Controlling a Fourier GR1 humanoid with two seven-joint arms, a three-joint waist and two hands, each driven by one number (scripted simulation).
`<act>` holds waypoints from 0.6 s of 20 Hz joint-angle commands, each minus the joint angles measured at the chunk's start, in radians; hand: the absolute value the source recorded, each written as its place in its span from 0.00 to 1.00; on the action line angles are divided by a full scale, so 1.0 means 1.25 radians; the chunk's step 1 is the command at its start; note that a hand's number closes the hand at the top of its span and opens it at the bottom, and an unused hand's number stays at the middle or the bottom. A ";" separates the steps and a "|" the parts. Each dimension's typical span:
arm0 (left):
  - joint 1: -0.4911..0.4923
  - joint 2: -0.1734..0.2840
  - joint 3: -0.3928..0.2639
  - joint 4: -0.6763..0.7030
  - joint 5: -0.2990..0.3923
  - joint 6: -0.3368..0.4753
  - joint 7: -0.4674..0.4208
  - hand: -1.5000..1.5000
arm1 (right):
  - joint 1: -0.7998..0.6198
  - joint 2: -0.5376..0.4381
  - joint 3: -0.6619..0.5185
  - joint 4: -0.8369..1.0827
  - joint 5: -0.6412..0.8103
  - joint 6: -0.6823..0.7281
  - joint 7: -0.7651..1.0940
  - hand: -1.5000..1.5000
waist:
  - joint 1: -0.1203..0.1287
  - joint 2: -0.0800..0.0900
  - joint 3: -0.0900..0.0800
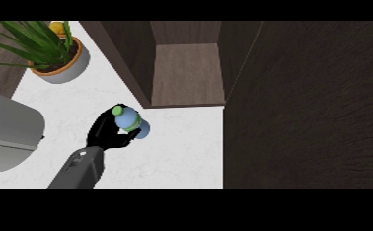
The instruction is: Pick up the bottled water, place it into the cabinet and close the cabinet
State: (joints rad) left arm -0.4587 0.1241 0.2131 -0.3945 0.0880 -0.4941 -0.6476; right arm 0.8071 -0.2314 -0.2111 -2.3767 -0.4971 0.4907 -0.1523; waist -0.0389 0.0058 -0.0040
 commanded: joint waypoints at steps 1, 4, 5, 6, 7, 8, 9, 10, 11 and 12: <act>-0.051 -0.004 0.028 0.026 0.043 -0.074 0.020 1.00 | 0.003 -0.012 -0.026 -0.127 -0.121 -0.054 0.078 0.00 | 0.014 0.000 0.001; -0.021 0.001 -0.006 0.028 0.000 -0.074 -0.048 1.00 | 0.059 0.006 -0.001 -0.181 -0.090 -0.031 0.064 0.00 | 0.003 -0.001 0.000; -0.024 0.016 0.000 0.030 0.004 -0.079 -0.056 1.00 | 0.042 -0.028 -0.056 -0.147 -0.128 -0.025 0.058 0.00 | 0.007 0.000 0.000; 0.022 0.007 0.004 0.005 0.010 -0.062 -0.090 1.00 | 0.041 -0.028 -0.052 -0.149 -0.124 -0.033 0.065 0.00 | 0.016 -0.003 0.001; 0.022 0.014 0.027 -0.005 0.030 -0.023 -0.083 1.00 | 0.023 -0.030 -0.070 -0.105 -0.133 -0.026 0.042 0.00 | 0.020 -0.004 0.002; 0.062 0.030 0.050 -0.011 0.049 -0.009 -0.099 1.00 | 0.077 0.003 -0.043 -0.136 -0.094 -0.018 0.028 0.00 | 0.017 -0.008 0.001; 0.060 0.054 0.072 0.002 0.061 0.001 -0.108 1.00 | 0.038 -0.020 -0.031 -0.134 -0.105 -0.035 0.050 0.00 | 0.023 -0.002 0.000; 0.076 0.050 0.093 -0.013 0.082 0.023 -0.126 1.00 | 0.065 -0.014 -0.056 -0.115 -0.112 -0.007 0.010 0.00 | 0.018 -0.007 0.001; 0.104 0.068 0.116 -0.010 0.098 0.041 -0.137 1.00 | 0.060 -0.005 -0.041 -0.141 -0.092 -0.044 0.030 0.00 | 0.027 -0.005 -0.001; 0.115 0.074 0.117 -0.026 0.100 0.036 -0.162 1.00 | 0.081 -0.002 -0.039 -0.124 -0.083 -0.004 0.002 0.00 | 0.020 -0.008 0.001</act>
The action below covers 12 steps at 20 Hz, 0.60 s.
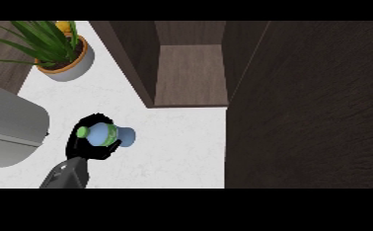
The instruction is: Pick up the bottled water, place it into the cabinet and close the cabinet
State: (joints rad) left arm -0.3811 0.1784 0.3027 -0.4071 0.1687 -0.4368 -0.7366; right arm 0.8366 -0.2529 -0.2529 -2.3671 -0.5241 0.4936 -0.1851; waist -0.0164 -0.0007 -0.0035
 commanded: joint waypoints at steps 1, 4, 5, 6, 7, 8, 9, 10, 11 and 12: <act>0.057 0.012 0.040 -0.032 0.030 0.016 -0.102 1.00 | 0.093 0.010 -0.026 -0.153 -0.107 0.004 0.026 0.00 | -0.004 -0.005 0.001; 0.043 0.008 0.026 -0.090 0.029 0.056 -0.063 1.00 | 0.091 0.028 -0.005 -0.160 -0.071 -0.009 0.037 0.00 | 0.005 -0.003 0.002; 0.093 -0.024 -0.004 -0.118 0.006 0.054 -0.105 1.00 | 0.073 0.015 -0.014 -0.167 -0.086 -0.020 0.039 0.00 | 0.012 -0.004 0.002; 0.075 -0.010 -0.002 -0.099 0.003 0.054 -0.099 1.00 | 0.071 -0.023 -0.064 -0.140 -0.160 -0.002 0.044 0.00 | 0.005 -0.001 0.002; 0.103 0.003 -0.002 -0.147 0.012 0.051 -0.081 1.00 | 0.092 0.011 -0.008 -0.194 -0.098 -0.035 0.067 0.00 | 0.014 -0.004 0.002; 0.122 -0.038 -0.031 -0.186 0.006 0.050 -0.062 1.00 | 0.072 0.013 -0.023 -0.140 -0.095 -0.012 0.033 0.00 | 0.015 -0.005 0.003; 0.077 -0.041 -0.025 -0.180 0.018 0.058 -0.013 1.00 | 0.097 -0.006 -0.045 -0.178 -0.124 -0.008 0.038 0.00 | 0.007 -0.005 0.003; 0.077 -0.058 -0.034 -0.204 0.018 0.074 -0.001 1.00 | 0.112 0.002 -0.040 -0.169 -0.124 0.000 0.032 0.00 | 0.006 -0.006 0.003; 0.088 -0.062 -0.046 -0.252 0.020 0.078 0.029 1.00 | 0.119 0.001 -0.055 -0.152 -0.122 0.004 0.021 0.00 | 0.010 -0.008 0.003; 0.085 -0.064 -0.053 -0.283 0.018 0.089 0.036 1.00 | 0.085 0.001 -0.031 -0.154 -0.097 -0.013 0.034 0.00 | 0.017 -0.006 0.003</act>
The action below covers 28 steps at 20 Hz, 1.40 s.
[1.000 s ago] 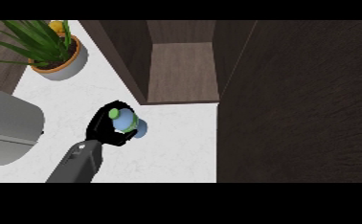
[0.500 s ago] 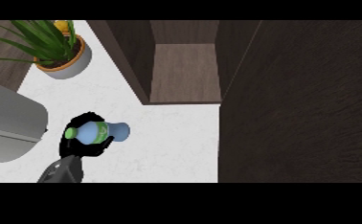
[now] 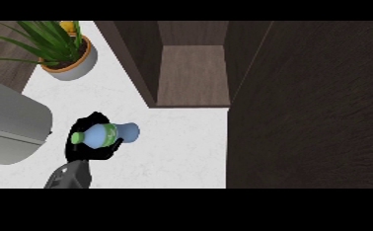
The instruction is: Pick up the bottled water, place it into the cabinet and close the cabinet
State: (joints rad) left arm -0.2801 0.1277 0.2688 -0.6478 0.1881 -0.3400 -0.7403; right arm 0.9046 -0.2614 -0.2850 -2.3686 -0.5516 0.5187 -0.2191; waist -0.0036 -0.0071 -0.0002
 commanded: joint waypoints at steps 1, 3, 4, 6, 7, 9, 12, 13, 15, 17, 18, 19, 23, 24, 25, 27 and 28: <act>-0.011 -0.045 -0.036 -0.085 -0.009 0.032 0.031 1.00 | 0.038 0.023 0.013 -0.174 -0.083 -0.050 0.066 0.00 | 0.001 0.001 0.000; -0.008 -0.059 -0.047 -0.164 0.003 0.058 0.096 1.00 | 0.029 0.008 -0.003 -0.153 -0.084 -0.042 0.059 0.00 | 0.004 -0.001 0.001; 0.017 -0.098 -0.080 -0.145 -0.018 0.100 0.054 1.00 | 0.072 0.017 -0.009 -0.179 -0.088 -0.025 0.045 0.00 | -0.009 -0.001 0.000; 0.001 -0.077 -0.073 -0.218 0.005 0.077 0.161 1.00 | 0.021 -0.007 -0.029 -0.146 -0.115 -0.043 0.052 0.00 | 0.003 0.000 0.000; 0.033 -0.100 -0.143 -0.233 0.032 0.114 0.131 1.00 | 0.027 -0.002 -0.009 -0.146 -0.098 -0.046 0.065 0.00 | 0.001 0.000 0.000; 0.009 -0.101 -0.190 -0.272 0.047 0.181 0.166 1.00 | -0.002 -0.007 -0.014 -0.135 -0.094 -0.049 0.044 0.00 | -0.001 0.000 0.000; 0.002 -0.102 -0.242 -0.372 0.072 0.271 0.258 1.00 | 0.032 -0.005 0.000 -0.145 -0.096 -0.047 0.056 0.00 | 0.000 -0.001 0.000; 0.021 -0.102 -0.320 -0.377 0.084 0.327 0.234 1.00 | 0.026 -0.005 0.004 -0.142 -0.087 -0.055 0.056 0.00 | -0.005 0.000 -0.001; -0.025 -0.102 -0.325 -0.427 0.095 0.387 0.282 1.00 | 0.045 -0.007 -0.017 -0.145 -0.099 -0.041 0.042 0.00 | -0.010 0.000 -0.001; -0.041 -0.102 -0.390 -0.387 0.113 0.452 0.255 1.00 | 0.036 -0.025 -0.018 -0.160 -0.124 -0.043 0.058 0.00 | -0.017 0.004 -0.002; -0.038 -0.102 -0.393 -0.440 0.119 0.467 0.293 1.00 | 0.039 -0.004 -0.006 -0.145 -0.104 -0.041 0.047 0.00 | -0.011 0.002 -0.001; -0.052 -0.102 -0.409 -0.430 0.107 0.483 0.281 1.00 | 0.012 -0.025 -0.006 -0.145 -0.114 -0.060 0.071 0.00 | -0.009 0.005 -0.001; -0.103 -0.101 -0.462 -0.435 0.104 0.614 0.343 1.00 | 0.018 -0.037 -0.038 -0.121 -0.125 -0.032 0.030 0.00 | -0.024 0.002 -0.001; -0.127 -0.101 -0.470 -0.394 0.103 0.648 0.317 1.00 | 0.010 -0.020 0.004 -0.114 -0.098 -0.037 0.036 0.00 | -0.029 0.006 -0.001; -0.153 -0.101 -0.439 -0.379 0.090 0.652 0.350 1.00 | 0.002 -0.028 -0.011 -0.103 -0.099 -0.021 0.022 0.00 | -0.026 0.006 -0.001; -0.155 -0.101 -0.460 -0.372 0.074 0.674 0.353 1.00 | 0.014 -0.044 -0.023 -0.107 -0.122 -0.021 0.033 0.00 | -0.028 0.007 -0.001; -0.148 -0.101 -0.452 -0.359 0.052 0.682 0.351 1.00 | 0.001 -0.012 0.021 -0.137 -0.089 -0.063 0.049 0.00 | -0.022 0.008 -0.001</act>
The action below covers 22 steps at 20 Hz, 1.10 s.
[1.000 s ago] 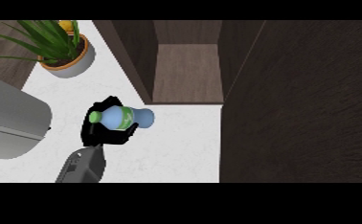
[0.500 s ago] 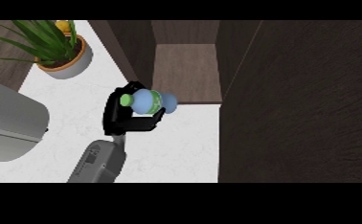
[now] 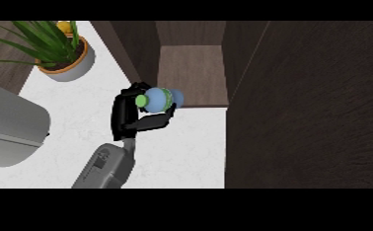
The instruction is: Pick up the bottled water, place it into the cabinet and close the cabinet
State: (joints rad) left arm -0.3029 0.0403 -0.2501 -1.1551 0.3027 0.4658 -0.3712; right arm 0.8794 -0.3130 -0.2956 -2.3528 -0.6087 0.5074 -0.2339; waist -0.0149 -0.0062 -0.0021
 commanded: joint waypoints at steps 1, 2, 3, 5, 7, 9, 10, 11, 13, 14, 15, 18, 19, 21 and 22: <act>-0.152 -0.031 -0.032 0.066 -0.038 0.061 0.065 1.00 | 0.042 0.003 -0.008 -0.157 -0.093 -0.040 0.054 0.00 | -0.028 0.008 0.000; -0.171 -0.031 -0.058 0.038 -0.055 0.084 0.105 1.00 | 0.012 0.021 0.037 -0.107 -0.029 -0.021 0.032 0.00 | -0.020 0.006 0.001; -0.181 -0.030 -0.059 0.045 -0.053 0.086 0.138 1.00 | 0.006 -0.010 0.004 -0.105 -0.071 -0.030 0.045 0.00 | -0.021 0.008 0.001; -0.154 -0.030 -0.045 0.081 -0.048 0.077 0.100 1.00 | 0.040 0.011 0.030 -0.149 -0.077 -0.037 0.051 0.00 | -0.033 0.009 -0.001; -0.192 -0.030 -0.072 0.079 -0.055 0.135 0.133 1.00 | 0.006 -0.015 0.011 -0.100 -0.075 -0.021 0.032 0.00 | -0.040 0.011 0.000; -0.212 -0.004 -0.021 0.101 -0.035 0.083 0.139 1.00 | -0.011 -0.012 0.024 -0.093 -0.059 -0.032 0.031 0.00 | -0.037 0.015 -0.001; -0.207 -0.026 -0.030 0.106 -0.039 0.100 0.132 1.00 | -0.014 -0.013 0.030 -0.081 -0.065 -0.035 0.034 0.00 | -0.041 0.016 -0.001; -0.212 -0.013 -0.028 0.100 -0.038 0.101 0.149 1.00 | -0.003 -0.009 0.027 -0.062 -0.063 -0.008 0.010 0.00 | -0.052 0.013 0.000; -0.213 -0.028 -0.027 0.109 -0.047 0.131 0.134 1.00 | -0.005 -0.018 0.011 -0.046 -0.074 -0.008 0.006 0.00 | -0.056 0.014 0.000; -0.226 -0.013 -0.028 0.109 -0.052 0.124 0.136 1.00 | -0.036 -0.027 0.027 -0.058 -0.067 -0.022 0.018 0.00 | -0.050 0.019 0.000; -0.242 -0.011 -0.021 0.106 -0.047 0.133 0.160 1.00 | -0.041 -0.024 0.037 -0.039 -0.063 -0.016 0.013 0.00 | -0.052 0.018 0.000; -0.241 0.001 -0.014 0.124 -0.062 0.159 0.142 1.00 | -0.020 -0.023 0.039 -0.040 -0.053 0.001 0.003 0.00 | -0.070 0.017 0.000; -0.249 -0.003 -0.014 0.119 -0.064 0.167 0.143 1.00 | -0.020 -0.036 0.039 -0.040 -0.056 0.000 0.017 0.00 | -0.070 0.019 0.000; -0.251 0.002 -0.012 0.124 -0.066 0.165 0.131 1.00 | -0.042 -0.030 0.039 -0.048 -0.068 -0.017 0.010 0.00 | -0.063 0.020 -0.001; -0.269 0.008 -0.009 0.123 -0.069 0.182 0.163 1.00 | -0.038 -0.035 0.041 -0.049 -0.054 -0.014 0.013 0.00 | -0.070 0.019 0.000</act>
State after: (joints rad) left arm -0.3619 0.1065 -0.2463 -1.1263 0.2310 0.7196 -0.2532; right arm 0.8256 -0.3543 -0.2494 -2.3277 -0.6388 0.5122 -0.2503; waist -0.0575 -0.0086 0.0025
